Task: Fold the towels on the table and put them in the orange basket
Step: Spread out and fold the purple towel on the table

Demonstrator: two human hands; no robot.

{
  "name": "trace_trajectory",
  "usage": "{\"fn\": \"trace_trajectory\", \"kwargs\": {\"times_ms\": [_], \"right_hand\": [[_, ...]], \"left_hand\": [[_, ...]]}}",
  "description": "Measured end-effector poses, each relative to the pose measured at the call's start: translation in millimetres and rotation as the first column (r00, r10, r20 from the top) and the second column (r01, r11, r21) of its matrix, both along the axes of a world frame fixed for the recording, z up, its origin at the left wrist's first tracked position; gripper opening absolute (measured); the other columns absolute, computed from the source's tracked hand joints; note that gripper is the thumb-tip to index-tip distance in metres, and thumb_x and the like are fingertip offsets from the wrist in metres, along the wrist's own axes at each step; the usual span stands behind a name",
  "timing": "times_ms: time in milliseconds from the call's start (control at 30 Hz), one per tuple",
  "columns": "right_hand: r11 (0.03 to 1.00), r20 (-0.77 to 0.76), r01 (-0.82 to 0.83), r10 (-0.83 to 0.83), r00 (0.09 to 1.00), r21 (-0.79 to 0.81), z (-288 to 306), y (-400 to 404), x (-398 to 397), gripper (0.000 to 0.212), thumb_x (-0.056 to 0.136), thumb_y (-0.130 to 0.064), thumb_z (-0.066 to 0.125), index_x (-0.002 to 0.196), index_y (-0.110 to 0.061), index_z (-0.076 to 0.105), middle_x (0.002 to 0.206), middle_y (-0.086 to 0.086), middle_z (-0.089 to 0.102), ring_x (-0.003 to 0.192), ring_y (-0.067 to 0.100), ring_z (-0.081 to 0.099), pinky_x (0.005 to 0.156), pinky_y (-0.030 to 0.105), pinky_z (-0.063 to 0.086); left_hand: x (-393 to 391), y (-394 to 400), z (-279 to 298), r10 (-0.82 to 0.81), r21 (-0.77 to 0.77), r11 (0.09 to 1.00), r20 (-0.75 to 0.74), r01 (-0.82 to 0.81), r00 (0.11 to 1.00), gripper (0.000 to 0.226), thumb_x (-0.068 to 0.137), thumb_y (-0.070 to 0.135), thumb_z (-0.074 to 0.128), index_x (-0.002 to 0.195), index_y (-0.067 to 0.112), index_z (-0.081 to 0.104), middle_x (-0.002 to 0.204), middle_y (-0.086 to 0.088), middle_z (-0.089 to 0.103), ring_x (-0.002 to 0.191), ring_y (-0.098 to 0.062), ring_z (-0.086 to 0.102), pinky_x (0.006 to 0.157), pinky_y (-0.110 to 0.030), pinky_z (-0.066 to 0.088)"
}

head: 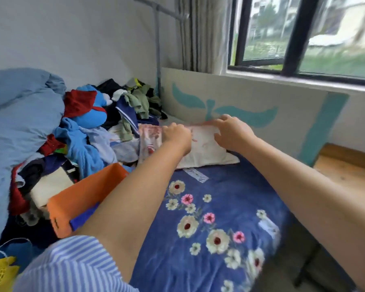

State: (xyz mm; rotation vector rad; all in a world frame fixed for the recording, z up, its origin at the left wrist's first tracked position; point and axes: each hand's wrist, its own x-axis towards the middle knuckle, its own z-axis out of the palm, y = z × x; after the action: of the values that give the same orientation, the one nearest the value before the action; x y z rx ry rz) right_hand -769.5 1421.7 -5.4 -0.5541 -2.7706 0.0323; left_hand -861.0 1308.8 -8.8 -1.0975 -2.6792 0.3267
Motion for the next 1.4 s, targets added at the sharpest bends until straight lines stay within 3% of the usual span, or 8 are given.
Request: {"fn": "trace_trajectory", "kwargs": {"times_ms": [167, 433, 700, 800, 900, 1200, 1300, 1400], "right_hand": [[0.950, 0.018, 0.311, -0.311, 0.950, 0.010, 9, 80, 144, 0.036, 0.090, -0.019, 0.046, 0.124, -0.008, 0.049, 0.126, 0.015, 0.047, 0.114, 0.036, 0.051, 0.088, 0.040, 0.044], [0.749, 0.014, 0.662, -0.662, 0.749, -0.029, 11, 192, 380, 0.039, 0.092, -0.023, 0.044, 0.129, -0.013, 0.046, 0.136, 0.009, 0.043, 0.122, 0.031, 0.045, 0.097, 0.040, 0.044], [0.595, 0.017, 0.803, -0.804, 0.595, 0.022, 18, 284, 588, 0.038, 0.093, -0.021, 0.042, 0.129, -0.009, 0.046, 0.135, 0.011, 0.043, 0.119, 0.030, 0.046, 0.093, 0.041, 0.046], [0.550, 0.024, 0.835, -0.834, 0.551, -0.025, 17, 310, 643, 0.037, 0.093, -0.019, 0.042, 0.127, -0.008, 0.047, 0.133, 0.013, 0.045, 0.116, 0.030, 0.048, 0.086, 0.038, 0.047], [0.468, 0.011, 0.881, -0.883, 0.469, -0.065, 16, 347, 699, 0.034, 0.092, -0.018, 0.043, 0.121, -0.005, 0.052, 0.127, 0.015, 0.048, 0.109, 0.031, 0.051, 0.081, 0.033, 0.044], [0.202, 0.035, 0.970, -0.977, 0.208, -0.133, 9, 462, 811, 0.032, 0.091, -0.019, 0.044, 0.118, -0.006, 0.056, 0.123, 0.014, 0.054, 0.111, 0.031, 0.052, 0.090, 0.035, 0.044], [0.129, 0.038, 0.981, -0.990, 0.136, -0.147, 13, 502, 848, 0.026, 0.090, -0.017, 0.044, 0.105, -0.005, 0.062, 0.113, 0.015, 0.060, 0.104, 0.031, 0.056, 0.081, 0.032, 0.044], [0.076, 0.041, 0.981, -0.996, 0.085, -0.177, 9, 528, 883, 0.029, 0.088, -0.013, 0.043, 0.061, -0.017, 0.052, 0.084, 0.012, 0.061, 0.086, 0.027, 0.057, 0.060, 0.028, 0.036]], "left_hand": [[107, 107, 10, -0.240, 0.100, 0.966, 0.025, 0.237, 0.970, 0.036, 0.090, 0.018, 0.044, 0.124, 0.009, 0.053, 0.130, -0.011, 0.052, 0.124, -0.028, 0.042, 0.099, -0.036, 0.037], [327, 273, 20, -0.604, 0.153, 0.793, 0.072, 0.589, 0.794, 0.033, 0.091, 0.018, 0.042, 0.120, 0.009, 0.054, 0.127, -0.011, 0.054, 0.122, -0.028, 0.044, 0.094, -0.035, 0.040], [534, 409, 20, -0.789, 0.203, 0.611, 0.074, 0.766, 0.610, 0.033, 0.087, 0.014, 0.047, 0.118, 0.010, 0.057, 0.124, -0.011, 0.055, 0.118, -0.027, 0.046, 0.088, -0.033, 0.040], [581, 444, 19, -0.835, 0.184, 0.548, 0.064, 0.816, 0.547, 0.031, 0.087, 0.014, 0.048, 0.116, 0.010, 0.058, 0.122, -0.011, 0.056, 0.115, -0.028, 0.046, 0.082, -0.032, 0.038], [625, 488, 21, -0.864, 0.202, 0.502, 0.077, 0.841, 0.497, 0.031, 0.085, 0.011, 0.047, 0.114, 0.010, 0.060, 0.122, -0.010, 0.056, 0.117, -0.028, 0.045, 0.087, -0.033, 0.040], [725, 627, 15, -0.927, 0.211, 0.372, 0.119, 0.904, 0.354, 0.031, 0.086, 0.010, 0.045, 0.114, 0.008, 0.059, 0.120, -0.011, 0.057, 0.115, -0.028, 0.048, 0.086, -0.033, 0.042], [754, 684, 18, -0.957, 0.241, 0.290, 0.089, 0.926, 0.277, 0.030, 0.088, 0.012, 0.044, 0.114, 0.009, 0.060, 0.118, -0.010, 0.058, 0.111, -0.027, 0.051, 0.080, -0.032, 0.042], [777, 725, 19, -0.972, 0.250, 0.233, 0.082, 0.940, 0.219, 0.029, 0.087, 0.010, 0.043, 0.110, 0.008, 0.061, 0.115, -0.010, 0.059, 0.108, -0.027, 0.053, 0.072, -0.030, 0.038]]}}
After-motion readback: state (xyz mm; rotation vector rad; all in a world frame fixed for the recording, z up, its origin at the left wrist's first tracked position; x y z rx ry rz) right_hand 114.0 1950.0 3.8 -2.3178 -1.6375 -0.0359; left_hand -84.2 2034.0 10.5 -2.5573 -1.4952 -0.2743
